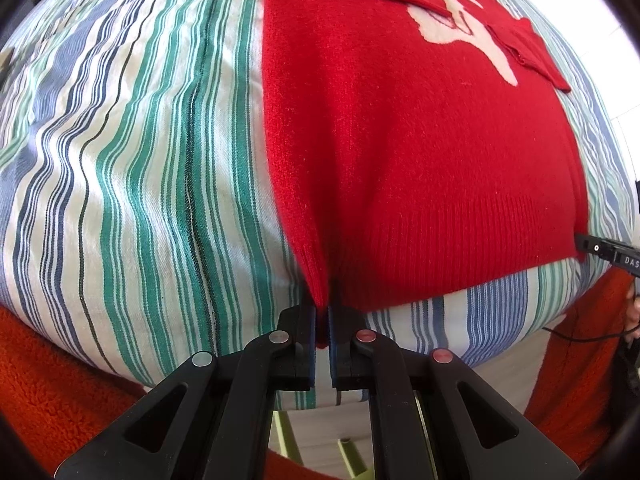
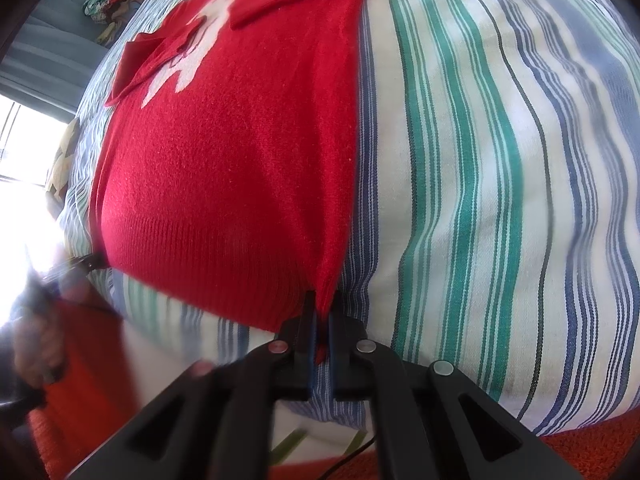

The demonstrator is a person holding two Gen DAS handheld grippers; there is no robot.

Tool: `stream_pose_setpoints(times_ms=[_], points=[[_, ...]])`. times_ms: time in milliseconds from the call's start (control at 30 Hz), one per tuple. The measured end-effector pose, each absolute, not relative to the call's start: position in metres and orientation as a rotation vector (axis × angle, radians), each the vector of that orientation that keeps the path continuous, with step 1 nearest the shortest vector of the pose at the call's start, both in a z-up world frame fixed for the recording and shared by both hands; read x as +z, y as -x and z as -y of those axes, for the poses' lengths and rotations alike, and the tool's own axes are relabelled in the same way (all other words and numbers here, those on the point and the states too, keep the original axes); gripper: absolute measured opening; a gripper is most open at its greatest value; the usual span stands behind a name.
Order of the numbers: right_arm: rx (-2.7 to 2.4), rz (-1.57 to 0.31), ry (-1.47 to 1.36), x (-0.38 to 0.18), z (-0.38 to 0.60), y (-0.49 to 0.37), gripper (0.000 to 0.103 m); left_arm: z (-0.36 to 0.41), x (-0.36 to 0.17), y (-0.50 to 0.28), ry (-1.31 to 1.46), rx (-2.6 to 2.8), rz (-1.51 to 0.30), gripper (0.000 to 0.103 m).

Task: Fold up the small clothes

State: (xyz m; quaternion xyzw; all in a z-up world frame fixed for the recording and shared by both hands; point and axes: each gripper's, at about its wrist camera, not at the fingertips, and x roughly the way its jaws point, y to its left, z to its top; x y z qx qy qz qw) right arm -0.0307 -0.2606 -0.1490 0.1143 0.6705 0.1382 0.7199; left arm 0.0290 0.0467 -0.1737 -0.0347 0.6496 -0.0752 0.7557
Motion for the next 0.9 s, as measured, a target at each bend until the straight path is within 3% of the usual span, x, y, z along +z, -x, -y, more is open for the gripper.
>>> stream_pose_setpoints(times_ms=[400,900], points=[[0.319,-1.479,-0.316,-0.149,0.271,0.031,0.004,-0.032,-0.178,-0.026,0.037,-0.161,-1.409,0.005],[0.325,-1.479,-0.367,-0.144,0.275,0.035,0.017,-0.029,-0.174,-0.024,0.003,-0.157,-1.409,0.006]])
